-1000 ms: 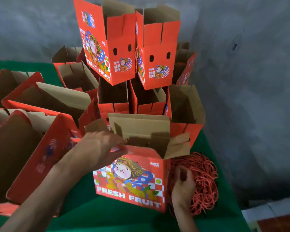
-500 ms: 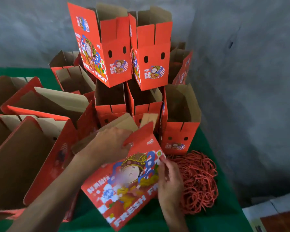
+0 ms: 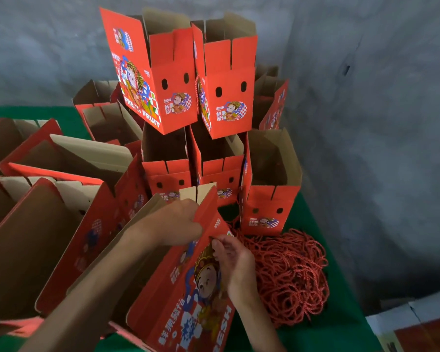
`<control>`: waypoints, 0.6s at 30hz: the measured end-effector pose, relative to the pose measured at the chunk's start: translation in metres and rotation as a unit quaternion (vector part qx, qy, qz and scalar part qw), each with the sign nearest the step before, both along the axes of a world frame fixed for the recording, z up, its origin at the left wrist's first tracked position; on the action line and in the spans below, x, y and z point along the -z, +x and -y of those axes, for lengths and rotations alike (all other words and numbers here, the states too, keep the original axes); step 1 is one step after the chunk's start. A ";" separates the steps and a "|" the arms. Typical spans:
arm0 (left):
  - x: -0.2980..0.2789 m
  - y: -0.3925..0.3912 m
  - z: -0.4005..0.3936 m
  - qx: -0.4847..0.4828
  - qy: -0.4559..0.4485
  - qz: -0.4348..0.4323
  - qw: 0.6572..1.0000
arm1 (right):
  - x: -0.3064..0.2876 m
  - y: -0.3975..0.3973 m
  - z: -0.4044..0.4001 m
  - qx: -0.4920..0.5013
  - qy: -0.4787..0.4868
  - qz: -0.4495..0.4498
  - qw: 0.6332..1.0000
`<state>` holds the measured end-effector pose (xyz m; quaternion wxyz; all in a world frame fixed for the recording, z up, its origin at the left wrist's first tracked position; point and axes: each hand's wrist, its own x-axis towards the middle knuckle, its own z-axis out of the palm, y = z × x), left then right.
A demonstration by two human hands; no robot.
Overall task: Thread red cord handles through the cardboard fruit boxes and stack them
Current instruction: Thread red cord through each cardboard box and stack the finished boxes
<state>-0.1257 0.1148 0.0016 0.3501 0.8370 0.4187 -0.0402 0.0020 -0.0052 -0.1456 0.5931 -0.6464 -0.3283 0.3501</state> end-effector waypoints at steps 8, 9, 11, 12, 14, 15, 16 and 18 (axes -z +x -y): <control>0.002 0.002 0.000 -0.012 0.011 -0.021 1.000 | -0.005 0.003 -0.006 -0.052 -0.039 0.267 0.962; 0.002 0.003 0.000 -0.014 0.012 -0.019 1.000 | -0.008 0.003 -0.007 -0.059 -0.042 0.292 0.954; 0.002 0.006 0.002 -0.021 0.015 -0.014 1.000 | -0.017 0.002 -0.009 -0.078 -0.047 0.325 0.941; 0.001 0.008 0.003 -0.019 0.021 -0.017 0.999 | -0.022 0.002 -0.009 -0.088 -0.049 0.335 0.937; 0.002 0.012 0.004 -0.015 0.038 -0.023 0.999 | -0.031 0.003 -0.011 -0.107 -0.052 0.352 0.928; 0.003 0.014 0.004 -0.018 0.036 -0.019 0.999 | -0.034 0.005 -0.011 -0.118 -0.055 0.357 0.925; 0.004 0.014 0.004 -0.026 0.009 -0.003 1.000 | -0.038 0.006 -0.010 -0.126 -0.055 0.360 0.923; 0.006 0.015 0.004 -0.038 -0.085 0.053 0.994 | -0.043 0.009 -0.009 -0.139 -0.059 0.373 0.915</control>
